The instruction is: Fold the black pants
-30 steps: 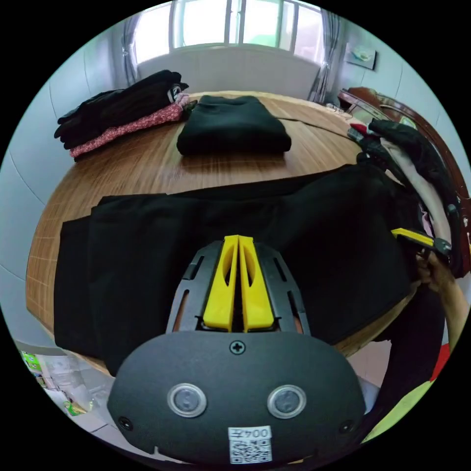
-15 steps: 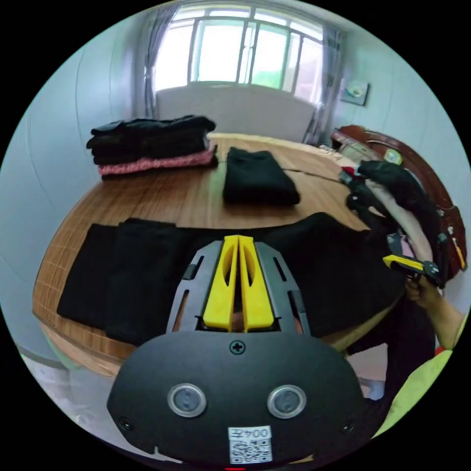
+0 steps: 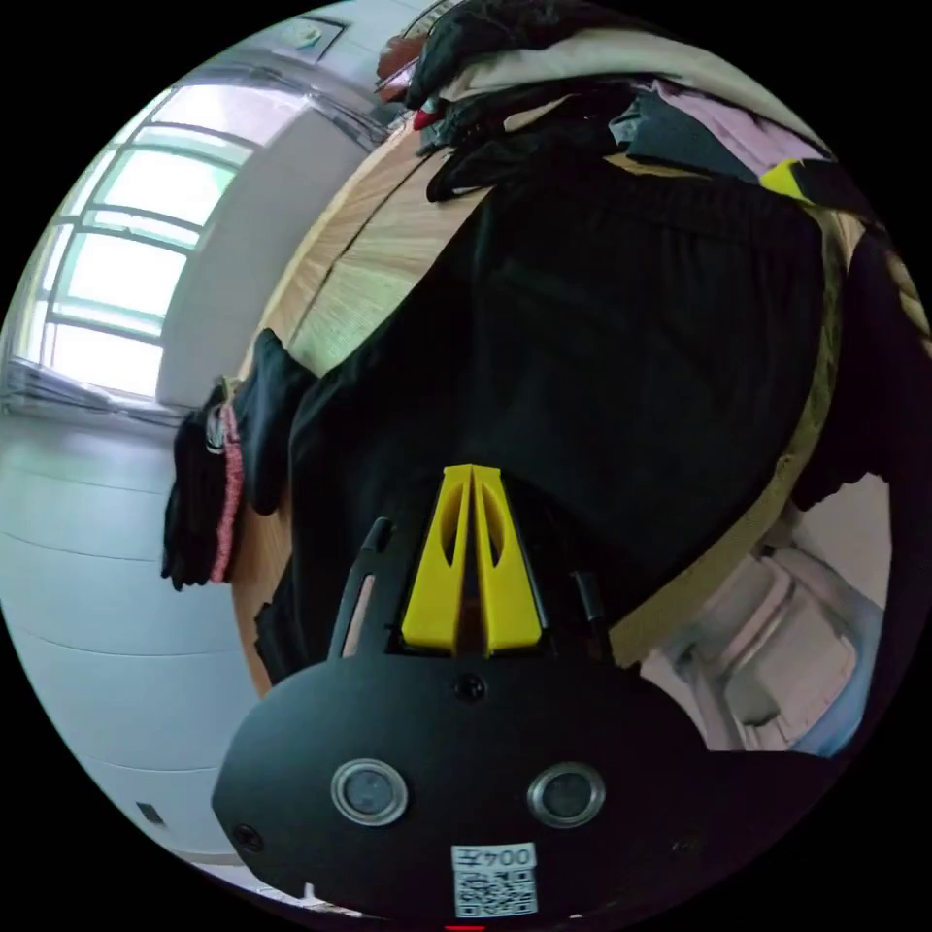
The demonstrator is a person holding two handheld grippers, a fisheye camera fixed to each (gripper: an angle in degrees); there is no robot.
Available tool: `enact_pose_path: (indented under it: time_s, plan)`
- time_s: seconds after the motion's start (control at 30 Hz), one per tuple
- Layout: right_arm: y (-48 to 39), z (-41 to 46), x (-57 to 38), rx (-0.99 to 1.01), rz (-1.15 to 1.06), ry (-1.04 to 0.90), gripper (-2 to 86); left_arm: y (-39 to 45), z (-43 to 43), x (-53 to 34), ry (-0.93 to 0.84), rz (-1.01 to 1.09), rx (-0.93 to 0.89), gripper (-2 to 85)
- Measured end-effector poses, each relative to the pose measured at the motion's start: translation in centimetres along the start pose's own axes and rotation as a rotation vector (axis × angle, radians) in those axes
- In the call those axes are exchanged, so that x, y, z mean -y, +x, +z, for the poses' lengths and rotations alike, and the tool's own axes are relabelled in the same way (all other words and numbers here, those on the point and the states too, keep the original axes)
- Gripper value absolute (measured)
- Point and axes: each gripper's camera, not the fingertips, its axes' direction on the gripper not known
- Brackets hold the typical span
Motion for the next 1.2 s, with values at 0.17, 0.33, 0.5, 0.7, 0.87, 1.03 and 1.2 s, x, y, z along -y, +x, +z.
enact_pose_path:
  time_s: [0.17,0.33,0.5,0.7,0.87,1.03,1.2]
  plan:
    - [-2.5,1.9,-0.9,-0.248,-0.254,-0.064,5.0,-0.3,-3.3,2.3,-0.067,0.055,0.003,0.1]
    - [-2.5,2.5,-1.2,-0.278,-0.327,-0.061,5.1,-0.2,-6.6,4.8,-0.142,0.165,0.045,0.3]
    - [0.1,0.5,0.4,-0.174,-0.281,-0.083,2.1,1.1,-10.1,5.8,-0.142,0.247,0.197,1.5]
    - [7.0,-6.3,2.5,0.014,-0.029,0.082,0.7,0.0,-23.6,5.6,0.324,0.051,0.120,10.2]
    - [13.7,-7.1,4.0,0.317,0.219,-0.055,6.1,5.3,-26.7,5.9,0.370,0.194,0.142,13.4]
    - [14.8,-7.5,4.9,0.375,0.208,-0.137,7.7,7.2,-28.6,5.5,0.391,0.201,0.132,14.7]
    - [14.9,-6.9,6.1,0.377,0.176,-0.215,5.5,5.9,-30.8,4.9,0.409,0.162,0.096,16.1]
